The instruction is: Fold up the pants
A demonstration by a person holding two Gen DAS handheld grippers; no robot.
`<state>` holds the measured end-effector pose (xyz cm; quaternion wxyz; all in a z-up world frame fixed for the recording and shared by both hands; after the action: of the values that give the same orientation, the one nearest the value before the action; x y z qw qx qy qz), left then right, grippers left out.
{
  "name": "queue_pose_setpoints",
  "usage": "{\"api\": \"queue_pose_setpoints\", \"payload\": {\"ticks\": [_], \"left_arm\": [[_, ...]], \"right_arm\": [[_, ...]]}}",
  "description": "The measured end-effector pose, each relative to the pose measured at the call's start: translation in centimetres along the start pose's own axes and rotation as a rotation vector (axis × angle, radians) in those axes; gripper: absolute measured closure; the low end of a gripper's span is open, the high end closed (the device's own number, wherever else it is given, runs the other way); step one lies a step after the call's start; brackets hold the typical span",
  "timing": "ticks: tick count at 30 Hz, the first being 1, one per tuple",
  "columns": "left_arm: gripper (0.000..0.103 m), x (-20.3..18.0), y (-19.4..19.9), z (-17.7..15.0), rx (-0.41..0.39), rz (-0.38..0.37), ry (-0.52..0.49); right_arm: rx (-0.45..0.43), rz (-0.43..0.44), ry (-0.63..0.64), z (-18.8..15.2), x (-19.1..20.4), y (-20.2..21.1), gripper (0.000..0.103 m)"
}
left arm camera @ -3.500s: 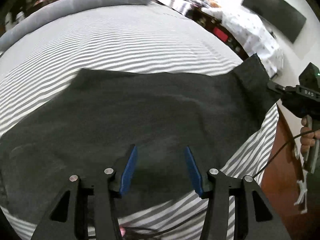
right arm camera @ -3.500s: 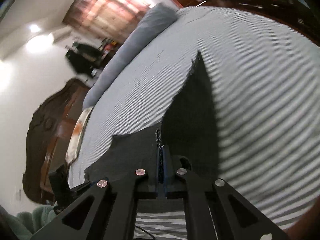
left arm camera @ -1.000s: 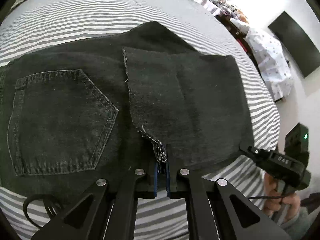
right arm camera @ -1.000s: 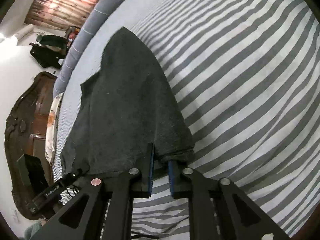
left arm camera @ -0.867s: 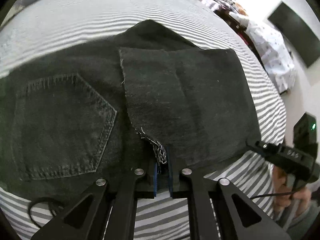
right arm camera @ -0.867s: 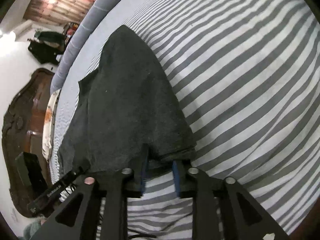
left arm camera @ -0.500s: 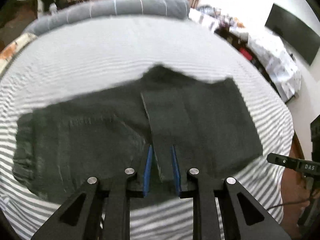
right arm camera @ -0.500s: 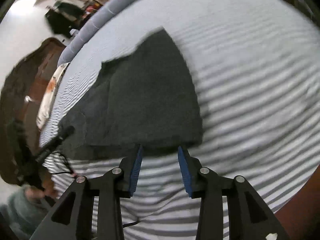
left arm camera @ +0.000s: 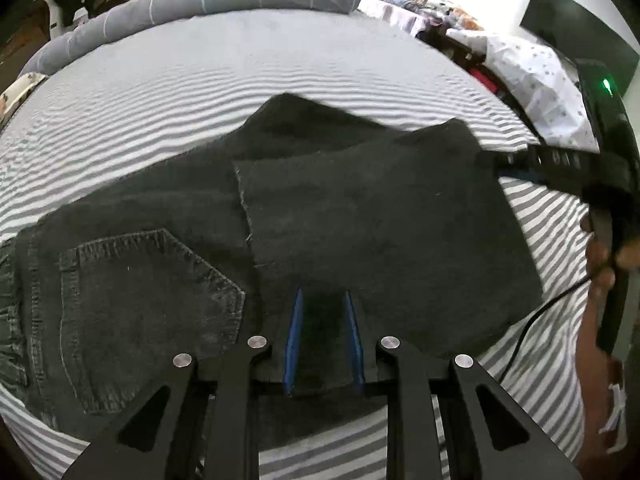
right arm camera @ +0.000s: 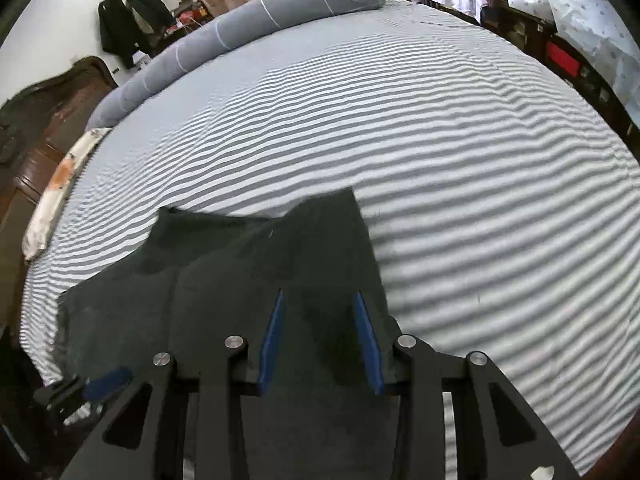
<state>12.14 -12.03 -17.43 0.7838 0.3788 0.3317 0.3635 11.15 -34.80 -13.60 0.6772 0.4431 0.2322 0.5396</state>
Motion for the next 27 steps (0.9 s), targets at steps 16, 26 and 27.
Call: {"api": "queue_pose_setpoints", "payload": {"ticks": [16,26,27], "left_arm": [[0.080,0.0,-0.9,-1.1,0.011,-0.003,-0.019],[0.080,-1.9,0.5,-4.1,0.007,-0.019,-0.088],[0.080,-2.2,0.4,-4.2,0.011,-0.019,-0.094]], "right_arm": [[0.081,-0.092,0.076,-2.1,-0.4,-1.7,0.069],[0.102,-0.080,0.021,-11.7,-1.3,4.1,0.069],[0.105,-0.080,0.020,-12.2,-1.3,4.1,0.069]]}}
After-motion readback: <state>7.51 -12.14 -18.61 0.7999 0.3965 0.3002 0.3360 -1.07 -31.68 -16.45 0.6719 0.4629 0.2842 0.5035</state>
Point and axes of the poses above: each gripper's, at about its wrist camera, not at the fingertips, and y roughly against the way its jaws point, x to its left, z to its top, the point moved 7 cm from there along -y, roughly the way its jaws point, and after that the axes turned 6 degrees about -z, right-handed, at the moved point
